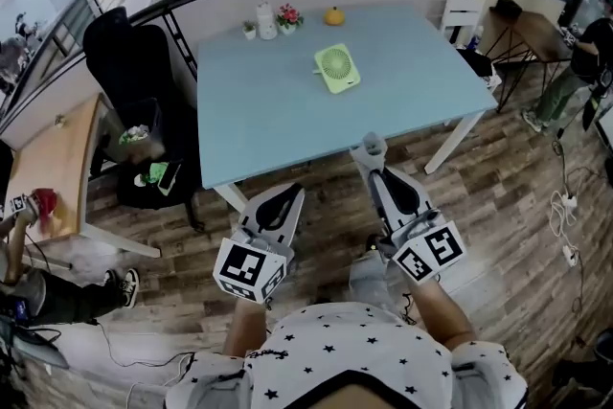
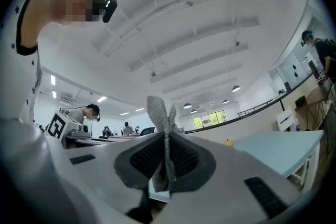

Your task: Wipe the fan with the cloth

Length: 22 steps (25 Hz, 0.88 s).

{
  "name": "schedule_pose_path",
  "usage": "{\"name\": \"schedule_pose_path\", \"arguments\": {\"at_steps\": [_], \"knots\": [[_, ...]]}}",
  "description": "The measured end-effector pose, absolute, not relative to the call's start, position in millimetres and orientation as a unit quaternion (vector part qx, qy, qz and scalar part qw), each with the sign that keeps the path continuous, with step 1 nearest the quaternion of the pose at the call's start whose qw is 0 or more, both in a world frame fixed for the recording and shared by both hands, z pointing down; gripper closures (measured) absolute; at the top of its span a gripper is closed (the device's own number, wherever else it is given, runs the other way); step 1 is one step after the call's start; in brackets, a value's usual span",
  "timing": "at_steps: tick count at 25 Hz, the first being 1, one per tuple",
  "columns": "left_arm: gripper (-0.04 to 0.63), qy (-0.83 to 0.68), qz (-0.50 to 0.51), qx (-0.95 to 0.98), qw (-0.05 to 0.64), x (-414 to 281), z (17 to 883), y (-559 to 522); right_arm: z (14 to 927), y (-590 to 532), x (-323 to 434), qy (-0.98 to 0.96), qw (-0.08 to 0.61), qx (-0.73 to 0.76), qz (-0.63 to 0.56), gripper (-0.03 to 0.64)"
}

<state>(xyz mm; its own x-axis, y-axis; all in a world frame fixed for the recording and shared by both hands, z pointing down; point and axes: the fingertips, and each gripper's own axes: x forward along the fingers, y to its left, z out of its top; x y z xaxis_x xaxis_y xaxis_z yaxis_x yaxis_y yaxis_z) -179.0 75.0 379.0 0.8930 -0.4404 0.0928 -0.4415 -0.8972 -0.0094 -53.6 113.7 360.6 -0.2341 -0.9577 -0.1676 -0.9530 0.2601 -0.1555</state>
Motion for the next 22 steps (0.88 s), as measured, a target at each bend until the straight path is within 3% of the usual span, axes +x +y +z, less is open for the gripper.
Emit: {"name": "schedule_pose_path", "arguments": {"at_steps": [22], "knots": [[0.561, -0.338, 0.077, 0.938, -0.011, -72.1, 370.8, -10.2, 362.0, -1.5, 62.4, 0.845, 0.131, -0.517, -0.038, 0.597]]}}
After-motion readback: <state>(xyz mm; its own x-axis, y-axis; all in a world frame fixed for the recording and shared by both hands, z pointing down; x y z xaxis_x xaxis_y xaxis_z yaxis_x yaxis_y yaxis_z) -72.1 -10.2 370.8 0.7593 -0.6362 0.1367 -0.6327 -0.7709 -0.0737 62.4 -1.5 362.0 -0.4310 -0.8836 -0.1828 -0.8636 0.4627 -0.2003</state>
